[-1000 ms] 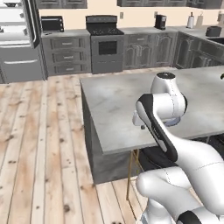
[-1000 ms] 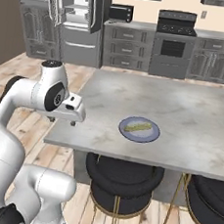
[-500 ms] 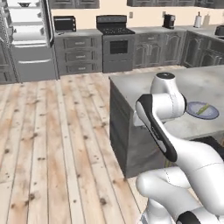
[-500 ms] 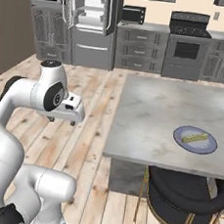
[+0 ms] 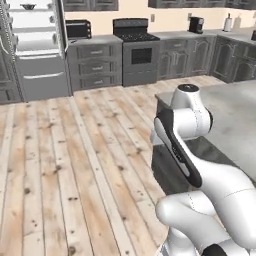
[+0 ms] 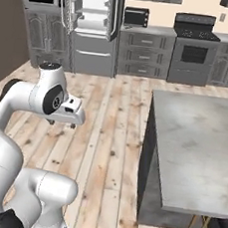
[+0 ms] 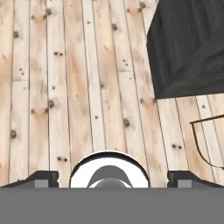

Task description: Retrieve the butter from the fridge and place it on a plate on the dining table. Then retrieve the butter knife by the fridge and place it near the plate.

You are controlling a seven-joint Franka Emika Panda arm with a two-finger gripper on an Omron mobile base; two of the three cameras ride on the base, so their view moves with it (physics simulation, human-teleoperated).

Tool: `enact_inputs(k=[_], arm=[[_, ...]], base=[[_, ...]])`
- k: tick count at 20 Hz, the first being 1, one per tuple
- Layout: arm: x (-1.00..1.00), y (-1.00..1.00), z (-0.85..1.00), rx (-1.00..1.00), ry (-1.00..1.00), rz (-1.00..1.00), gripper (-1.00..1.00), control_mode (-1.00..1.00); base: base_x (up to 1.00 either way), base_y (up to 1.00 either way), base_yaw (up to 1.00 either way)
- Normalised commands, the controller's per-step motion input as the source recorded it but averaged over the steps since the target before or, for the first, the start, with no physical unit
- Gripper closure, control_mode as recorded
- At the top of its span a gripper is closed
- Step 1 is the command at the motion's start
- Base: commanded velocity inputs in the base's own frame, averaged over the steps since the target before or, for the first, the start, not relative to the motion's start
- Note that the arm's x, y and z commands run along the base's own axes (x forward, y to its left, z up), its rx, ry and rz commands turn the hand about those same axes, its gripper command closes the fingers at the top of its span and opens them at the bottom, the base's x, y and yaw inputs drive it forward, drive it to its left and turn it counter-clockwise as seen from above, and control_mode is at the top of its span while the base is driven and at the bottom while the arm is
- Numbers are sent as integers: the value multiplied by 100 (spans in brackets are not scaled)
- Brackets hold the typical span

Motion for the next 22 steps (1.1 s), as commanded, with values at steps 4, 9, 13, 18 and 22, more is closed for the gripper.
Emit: enact_inputs(k=[4,9,13,18,22], arm=[[0,0,0,0,0,0,-100,100],[0,0,0,0,0,0,-100,100],[0,0,0,0,0,0,-100,100],[0,0,0,0,0,0,-100,100],[0,0,0,0,0,0,-100,100]], base=[[99,100,-31],[99,100,-36],[79,100,-37],[100,65,-21],[100,75,-29]])
